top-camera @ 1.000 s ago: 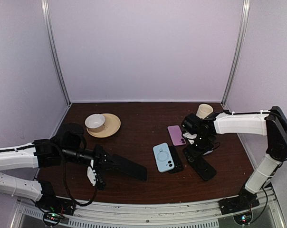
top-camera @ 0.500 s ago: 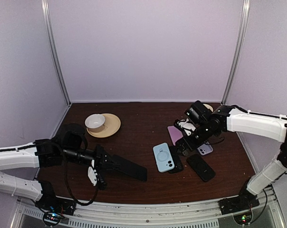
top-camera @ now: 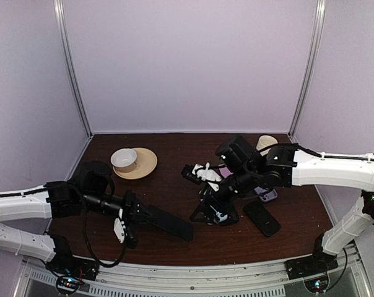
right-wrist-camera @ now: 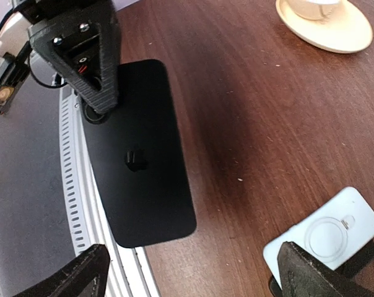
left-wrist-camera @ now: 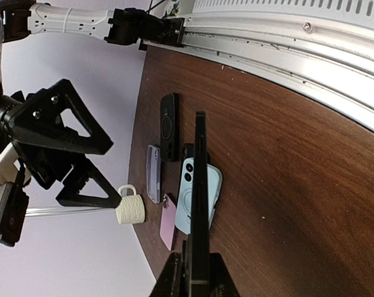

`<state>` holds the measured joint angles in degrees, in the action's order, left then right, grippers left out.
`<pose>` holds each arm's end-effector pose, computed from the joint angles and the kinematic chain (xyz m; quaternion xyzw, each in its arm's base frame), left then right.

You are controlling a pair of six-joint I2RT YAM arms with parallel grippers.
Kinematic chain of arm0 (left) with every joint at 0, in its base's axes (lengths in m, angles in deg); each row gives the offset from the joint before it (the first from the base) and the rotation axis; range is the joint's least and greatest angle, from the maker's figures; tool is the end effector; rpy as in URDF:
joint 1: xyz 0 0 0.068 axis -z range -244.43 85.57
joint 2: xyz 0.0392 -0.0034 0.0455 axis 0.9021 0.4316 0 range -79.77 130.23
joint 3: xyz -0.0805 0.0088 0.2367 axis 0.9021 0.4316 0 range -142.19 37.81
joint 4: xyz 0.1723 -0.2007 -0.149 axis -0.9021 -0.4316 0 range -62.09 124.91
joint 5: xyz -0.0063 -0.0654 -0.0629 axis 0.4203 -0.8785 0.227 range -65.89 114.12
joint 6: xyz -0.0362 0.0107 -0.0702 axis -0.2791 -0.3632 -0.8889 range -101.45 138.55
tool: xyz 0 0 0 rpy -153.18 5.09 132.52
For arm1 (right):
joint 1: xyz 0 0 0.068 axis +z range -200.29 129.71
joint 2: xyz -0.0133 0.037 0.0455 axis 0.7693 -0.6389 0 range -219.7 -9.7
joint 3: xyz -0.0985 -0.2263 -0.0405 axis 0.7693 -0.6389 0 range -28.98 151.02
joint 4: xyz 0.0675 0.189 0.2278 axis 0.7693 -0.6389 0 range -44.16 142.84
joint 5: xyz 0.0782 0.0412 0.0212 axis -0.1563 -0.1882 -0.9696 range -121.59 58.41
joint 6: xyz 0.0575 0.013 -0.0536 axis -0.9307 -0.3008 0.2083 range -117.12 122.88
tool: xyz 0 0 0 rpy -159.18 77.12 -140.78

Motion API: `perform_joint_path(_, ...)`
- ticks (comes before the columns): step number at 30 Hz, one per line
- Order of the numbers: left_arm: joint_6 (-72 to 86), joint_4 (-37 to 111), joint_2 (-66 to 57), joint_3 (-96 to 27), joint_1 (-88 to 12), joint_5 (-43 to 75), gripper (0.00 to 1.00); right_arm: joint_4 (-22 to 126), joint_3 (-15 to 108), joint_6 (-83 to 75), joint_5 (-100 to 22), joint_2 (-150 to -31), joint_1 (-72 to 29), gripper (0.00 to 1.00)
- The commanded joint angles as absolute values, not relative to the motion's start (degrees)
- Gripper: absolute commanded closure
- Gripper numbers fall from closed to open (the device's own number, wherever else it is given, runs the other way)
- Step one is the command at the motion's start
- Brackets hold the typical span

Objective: Take the phone out of the phone case
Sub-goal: Pass from the left arm to the right

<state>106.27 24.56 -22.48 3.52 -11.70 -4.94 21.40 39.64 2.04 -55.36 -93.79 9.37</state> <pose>0.1502 -0.2525 0.1843 0.8422 0.1763 -0.0726 0.5044 0.1699 0.3451 0.2334 -0.5128 0.7557 0.3465 0.2139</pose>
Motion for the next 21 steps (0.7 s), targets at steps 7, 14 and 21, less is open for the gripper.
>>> perform_joint_path(7, 104.9, 28.23, -22.78, 1.24, -11.66, -10.41, 1.0, 26.04, 47.01, 6.7, -61.0, -103.39, 14.92, 0.0)
perform_joint_path(14, 105.11, 28.15, -23.15, 1.24, -11.66, -10.77, 1.0, 26.08, 50.23, 6.68, -62.44, -108.76, 17.18, 0.0)
perform_joint_path(21, 105.3, 27.98, -23.45, 1.32, -11.61, -11.86, 1.0, 26.41, 51.14, 6.83, -61.52, -110.84, 17.38, 0.01)
